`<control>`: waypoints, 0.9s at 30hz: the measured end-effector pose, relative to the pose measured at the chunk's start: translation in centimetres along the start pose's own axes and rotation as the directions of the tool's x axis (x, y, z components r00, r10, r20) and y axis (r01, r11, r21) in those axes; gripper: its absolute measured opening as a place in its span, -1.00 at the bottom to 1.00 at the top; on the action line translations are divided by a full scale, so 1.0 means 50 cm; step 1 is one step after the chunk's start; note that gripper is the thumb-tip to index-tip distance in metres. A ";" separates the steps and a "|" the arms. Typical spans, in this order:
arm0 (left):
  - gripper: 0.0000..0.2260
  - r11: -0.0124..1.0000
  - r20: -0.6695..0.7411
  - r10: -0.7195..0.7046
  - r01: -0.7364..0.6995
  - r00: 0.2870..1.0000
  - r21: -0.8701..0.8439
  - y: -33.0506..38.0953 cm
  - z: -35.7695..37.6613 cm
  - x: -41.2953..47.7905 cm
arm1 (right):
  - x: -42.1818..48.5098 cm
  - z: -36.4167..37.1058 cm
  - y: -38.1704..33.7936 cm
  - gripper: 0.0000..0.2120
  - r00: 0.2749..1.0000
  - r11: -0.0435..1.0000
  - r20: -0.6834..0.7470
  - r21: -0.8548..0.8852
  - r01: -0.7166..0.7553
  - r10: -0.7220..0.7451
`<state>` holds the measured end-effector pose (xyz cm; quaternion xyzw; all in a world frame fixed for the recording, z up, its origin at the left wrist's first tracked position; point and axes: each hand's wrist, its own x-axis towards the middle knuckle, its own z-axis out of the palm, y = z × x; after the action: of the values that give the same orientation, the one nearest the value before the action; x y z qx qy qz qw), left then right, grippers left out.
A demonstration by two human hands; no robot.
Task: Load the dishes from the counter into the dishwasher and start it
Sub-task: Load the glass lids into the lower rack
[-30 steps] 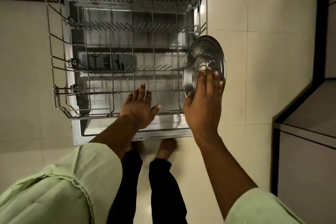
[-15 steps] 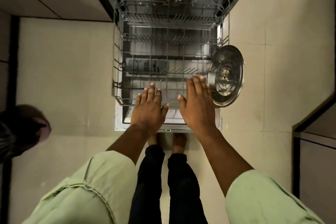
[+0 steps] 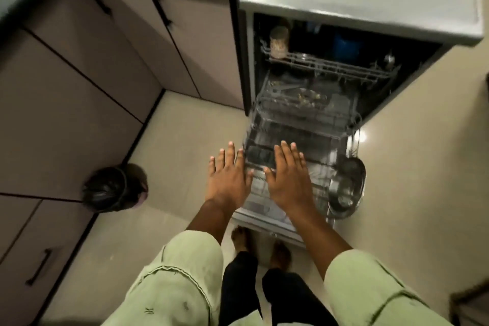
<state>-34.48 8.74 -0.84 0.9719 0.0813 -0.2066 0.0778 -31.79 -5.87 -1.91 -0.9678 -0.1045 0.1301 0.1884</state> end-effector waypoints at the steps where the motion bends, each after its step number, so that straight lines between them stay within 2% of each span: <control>1: -0.43 1.000 -0.034 -0.023 0.023 0.999 -0.005 -0.009 -0.030 -0.021 | -0.004 -0.023 -0.025 -0.40 0.999 0.999 -0.022 -0.001 0.040 -0.040; 5: -0.42 0.995 -0.156 -0.099 0.098 0.983 -0.017 -0.044 -0.122 -0.079 | -0.001 -0.098 -0.113 -0.41 0.976 0.979 -0.076 -0.008 0.205 -0.205; 11: -0.42 0.979 -0.361 -0.200 0.197 0.911 -0.046 -0.139 -0.240 -0.134 | 0.030 -0.186 -0.268 -0.41 0.887 0.903 -0.172 -0.094 0.418 -0.429; 19: -0.43 0.957 -0.486 -0.288 0.266 0.825 -0.114 -0.298 -0.344 -0.176 | 0.058 -0.230 -0.456 -0.40 0.780 0.812 -0.229 -0.198 0.548 -0.582; 27: -0.44 0.952 -0.520 -0.301 0.286 0.799 -0.112 -0.523 -0.419 -0.181 | 0.101 -0.207 -0.678 -0.39 0.705 0.752 -0.263 -0.260 0.605 -0.658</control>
<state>-39.46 36.99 18.76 0.9652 0.2520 0.0618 0.0326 -29.22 22.64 19.57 -0.8915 -0.4061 -0.1192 0.1614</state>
